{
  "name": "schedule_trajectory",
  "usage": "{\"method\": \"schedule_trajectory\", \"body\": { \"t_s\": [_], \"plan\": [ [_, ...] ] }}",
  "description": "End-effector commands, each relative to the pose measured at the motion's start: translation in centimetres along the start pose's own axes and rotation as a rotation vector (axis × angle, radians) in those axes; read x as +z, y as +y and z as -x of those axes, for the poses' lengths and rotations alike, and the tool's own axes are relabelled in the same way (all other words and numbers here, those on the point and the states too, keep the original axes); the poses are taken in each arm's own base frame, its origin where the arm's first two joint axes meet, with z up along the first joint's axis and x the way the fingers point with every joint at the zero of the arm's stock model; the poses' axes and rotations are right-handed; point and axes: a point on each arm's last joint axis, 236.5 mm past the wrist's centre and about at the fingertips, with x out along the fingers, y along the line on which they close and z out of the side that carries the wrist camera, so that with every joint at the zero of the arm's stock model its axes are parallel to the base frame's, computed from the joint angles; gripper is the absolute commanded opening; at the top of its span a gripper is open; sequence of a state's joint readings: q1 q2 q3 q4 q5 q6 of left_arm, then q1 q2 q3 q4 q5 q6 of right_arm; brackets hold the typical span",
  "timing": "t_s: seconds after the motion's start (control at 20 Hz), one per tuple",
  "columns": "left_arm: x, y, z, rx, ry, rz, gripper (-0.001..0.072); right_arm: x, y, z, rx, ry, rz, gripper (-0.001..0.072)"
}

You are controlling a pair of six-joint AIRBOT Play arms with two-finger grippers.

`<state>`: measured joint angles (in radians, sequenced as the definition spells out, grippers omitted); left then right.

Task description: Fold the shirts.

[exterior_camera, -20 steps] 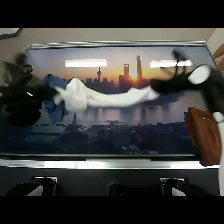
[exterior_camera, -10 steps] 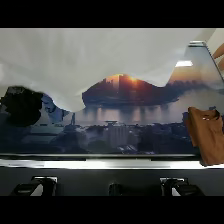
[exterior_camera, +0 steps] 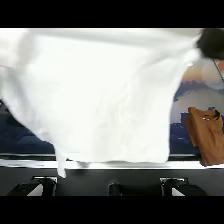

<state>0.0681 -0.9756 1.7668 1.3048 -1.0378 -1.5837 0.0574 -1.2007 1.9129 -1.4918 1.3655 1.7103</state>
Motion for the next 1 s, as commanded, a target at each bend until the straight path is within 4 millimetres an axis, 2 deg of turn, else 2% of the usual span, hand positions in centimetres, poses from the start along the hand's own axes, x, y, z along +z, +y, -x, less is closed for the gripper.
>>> {"method": "schedule_trajectory", "body": {
  "t_s": [0.0,0.1,0.15,0.2,0.25,0.35,0.45,0.5,0.55,0.6,0.65,0.75,0.8,0.85,0.95],
  "plan": [
    [-13.9,4.0,-10.8,0.038,0.391,0.031,0.0031,-7.5,-2.6,-13.7,-0.064,0.343,-0.010,0.0043],
    [-22.2,5.3,-16.1,0.046,0.538,0.059,0.0031,-10.2,-3.6,-21.0,-0.087,0.400,-0.076,0.0043],
    [-25.8,5.6,-18.1,0.040,0.602,0.052,0.0031,-11.6,-4.0,-23.9,-0.100,0.421,-0.124,0.0042],
    [-28.9,5.7,-19.5,0.039,0.668,0.061,0.0031,-13.3,-4.3,-25.8,-0.112,0.460,-0.176,0.0042],
    [-31.7,5.3,-20.5,0.026,0.730,0.086,0.0032,-14.7,-4.5,-26.9,-0.126,0.498,-0.218,0.0043],
    [-36.0,3.7,-21.4,-0.022,0.835,0.162,0.0032,-17.0,-4.3,-28.1,-0.129,0.567,-0.262,0.0044],
    [-38.6,1.6,-21.9,-0.073,0.898,0.238,0.0033,-17.9,-4.2,-28.6,-0.124,0.592,-0.272,0.0044],
    [-39.3,0.6,-21.9,-0.097,0.920,0.268,0.0041,-17.8,-4.2,-28.8,-0.127,0.586,-0.286,0.0045],
    [-39.5,0.0,-21.7,-0.113,0.939,0.286,0.0173,-17.5,-4.1,-28.7,-0.125,0.576,-0.299,0.0118],
    [-39.3,0.0,-21.1,-0.123,0.970,0.285,0.0439,-16.7,-4.3,-28.1,-0.121,0.572,-0.304,0.0405],
    [-38.6,0.6,-20.2,-0.123,1.004,0.277,0.0628,-15.8,-5.1,-27.1,-0.122,0.566,-0.283,0.0588],
    [-37.2,3.5,-17.0,-0.120,1.115,0.235,0.0623,-14.1,-8.3,-24.0,-0.130,0.559,-0.234,0.0588],
    [-37.1,5.1,-14.9,-0.116,1.180,0.229,0.0559,-14.0,-10.4,-21.9,-0.142,0.584,-0.250,0.0552],
    [-37.2,6.8,-12.7,-0.094,1.238,0.258,0.0524,-14.4,-12.1,-20.1,-0.142,0.624,-0.274,0.0535],
    [-38.8,8.9,-9.3,-0.056,1.295,0.333,0.0525,-16.4,-14.4,-17.1,-0.115,0.739,-0.330,0.0493]
  ]
}}
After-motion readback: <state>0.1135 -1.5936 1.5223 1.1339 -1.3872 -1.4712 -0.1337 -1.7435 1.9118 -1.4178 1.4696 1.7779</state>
